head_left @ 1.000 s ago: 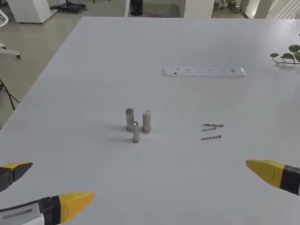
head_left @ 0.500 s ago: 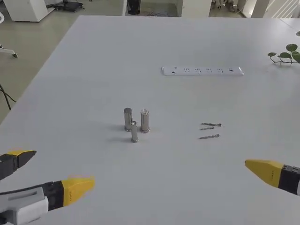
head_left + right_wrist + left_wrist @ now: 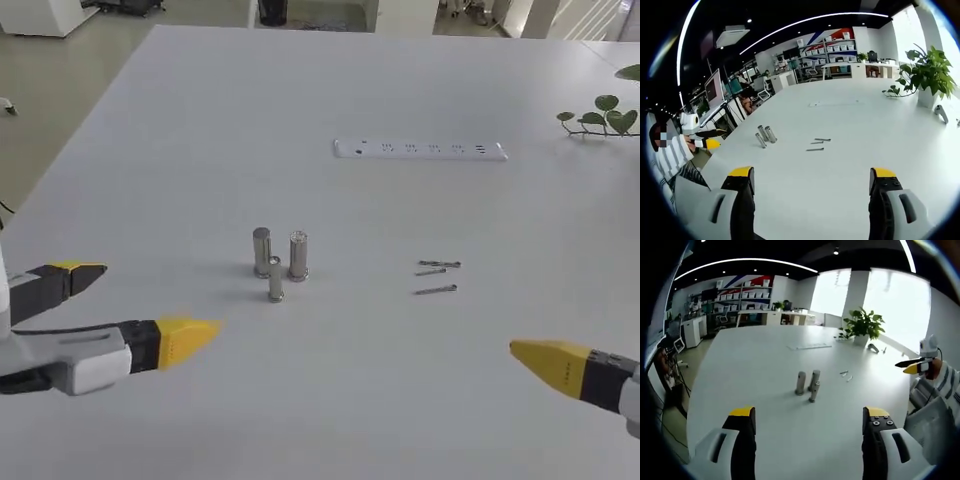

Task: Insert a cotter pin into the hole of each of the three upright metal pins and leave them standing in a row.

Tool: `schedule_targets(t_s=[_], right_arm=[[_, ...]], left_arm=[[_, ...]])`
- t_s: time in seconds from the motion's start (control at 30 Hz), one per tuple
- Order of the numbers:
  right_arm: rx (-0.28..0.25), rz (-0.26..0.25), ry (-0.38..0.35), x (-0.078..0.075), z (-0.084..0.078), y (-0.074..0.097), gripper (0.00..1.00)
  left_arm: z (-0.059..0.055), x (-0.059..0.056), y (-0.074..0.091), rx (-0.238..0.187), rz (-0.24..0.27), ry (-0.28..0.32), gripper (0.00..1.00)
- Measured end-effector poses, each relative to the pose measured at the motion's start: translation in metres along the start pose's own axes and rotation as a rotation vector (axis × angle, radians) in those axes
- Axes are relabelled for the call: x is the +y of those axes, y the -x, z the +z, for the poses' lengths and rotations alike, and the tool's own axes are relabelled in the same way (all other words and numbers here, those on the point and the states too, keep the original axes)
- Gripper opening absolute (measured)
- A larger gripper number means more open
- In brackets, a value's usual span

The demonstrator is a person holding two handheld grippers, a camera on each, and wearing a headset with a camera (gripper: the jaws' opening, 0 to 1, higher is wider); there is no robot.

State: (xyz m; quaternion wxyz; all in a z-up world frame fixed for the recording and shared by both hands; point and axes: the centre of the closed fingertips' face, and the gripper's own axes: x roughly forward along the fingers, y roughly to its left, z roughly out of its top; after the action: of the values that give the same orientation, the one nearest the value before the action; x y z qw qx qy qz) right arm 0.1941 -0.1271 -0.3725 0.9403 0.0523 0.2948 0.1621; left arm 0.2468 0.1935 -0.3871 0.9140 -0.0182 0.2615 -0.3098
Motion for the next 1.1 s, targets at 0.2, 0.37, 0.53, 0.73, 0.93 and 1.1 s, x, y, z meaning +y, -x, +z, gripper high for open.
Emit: schedule_targets(t_s=[0.2, 0.37, 0.53, 0.73, 0.93, 1.1], right_arm=[[0.008, -0.005, 0.004, 0.001, 0.0, 0.001, 0.94], [0.011, -0.009, 0.009, 0.002, 0.0, 0.001, 0.94], [0.014, -0.015, 0.016, 0.002, 0.0, 0.003, 0.94], [0.013, -0.021, 0.01, 0.002, 0.0, 0.005, 0.94], [0.01, -0.017, 0.009, 0.003, 0.003, 0.006, 0.94], [0.009, -0.014, 0.013, 0.004, 0.005, 0.007, 0.94]], left_arm=[[0.001, -0.006, -0.02, 0.027, -0.051, -0.037, 0.84], [0.006, -0.011, -0.037, 0.033, -0.078, -0.064, 0.8], [0.006, -0.016, -0.054, 0.052, -0.123, -0.055, 0.73], [0.005, -0.019, -0.069, 0.065, -0.138, -0.064, 0.64], [-0.005, -0.019, -0.082, 0.129, -0.136, -0.111, 0.58], [-0.007, -0.02, -0.096, 0.133, -0.132, -0.101, 0.5]])
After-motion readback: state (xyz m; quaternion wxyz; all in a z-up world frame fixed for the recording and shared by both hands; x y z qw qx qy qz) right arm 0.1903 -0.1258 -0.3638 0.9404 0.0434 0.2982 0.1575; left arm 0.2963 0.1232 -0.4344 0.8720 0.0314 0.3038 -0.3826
